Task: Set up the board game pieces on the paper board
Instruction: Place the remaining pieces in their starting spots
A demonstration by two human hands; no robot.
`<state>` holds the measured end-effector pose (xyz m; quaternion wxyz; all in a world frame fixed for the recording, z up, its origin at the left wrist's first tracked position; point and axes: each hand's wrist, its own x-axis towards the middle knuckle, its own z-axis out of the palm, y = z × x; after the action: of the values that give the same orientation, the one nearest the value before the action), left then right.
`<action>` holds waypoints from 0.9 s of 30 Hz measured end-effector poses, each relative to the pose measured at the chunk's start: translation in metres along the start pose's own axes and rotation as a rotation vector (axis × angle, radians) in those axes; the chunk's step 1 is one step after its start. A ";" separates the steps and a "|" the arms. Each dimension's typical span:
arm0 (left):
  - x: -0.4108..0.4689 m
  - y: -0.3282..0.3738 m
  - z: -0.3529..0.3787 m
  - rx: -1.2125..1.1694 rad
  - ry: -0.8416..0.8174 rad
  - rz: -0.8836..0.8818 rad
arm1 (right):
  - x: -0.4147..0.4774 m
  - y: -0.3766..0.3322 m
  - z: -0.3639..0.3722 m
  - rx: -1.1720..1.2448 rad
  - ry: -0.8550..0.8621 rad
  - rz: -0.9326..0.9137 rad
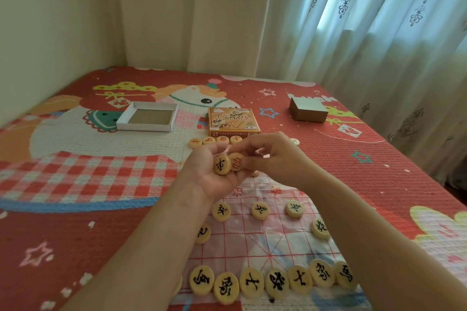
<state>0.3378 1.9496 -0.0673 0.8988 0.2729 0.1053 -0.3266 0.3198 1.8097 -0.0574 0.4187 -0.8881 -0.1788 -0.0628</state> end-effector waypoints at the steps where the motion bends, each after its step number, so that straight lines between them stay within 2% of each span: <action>1: 0.000 0.000 0.001 0.003 0.002 0.005 | 0.001 0.001 0.000 0.022 0.036 0.018; 4: 0.001 -0.001 0.002 0.079 0.030 0.058 | 0.004 0.005 -0.002 0.135 0.134 0.090; 11: 0.004 -0.006 0.000 0.348 0.197 0.072 | 0.004 0.004 -0.010 0.229 0.155 0.152; 14: 0.004 -0.008 -0.001 0.509 0.178 0.095 | 0.004 0.005 -0.010 0.177 0.145 0.156; 17: 0.007 -0.010 -0.003 0.619 0.200 0.221 | 0.003 0.007 -0.008 0.099 0.186 0.153; 21: 0.010 -0.008 -0.004 0.644 0.304 0.361 | 0.003 0.003 0.002 -0.249 0.264 0.063; 24: 0.008 -0.006 -0.005 0.666 0.295 0.348 | 0.009 0.000 0.003 -0.248 0.300 0.046; 27: 0.007 -0.002 -0.003 0.588 0.275 0.273 | 0.014 -0.004 -0.002 -0.250 0.247 0.056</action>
<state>0.3416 1.9462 -0.0737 0.7947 0.5728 0.0894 -0.1797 0.3311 1.8144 -0.0498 0.3254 -0.9235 -0.0917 -0.1815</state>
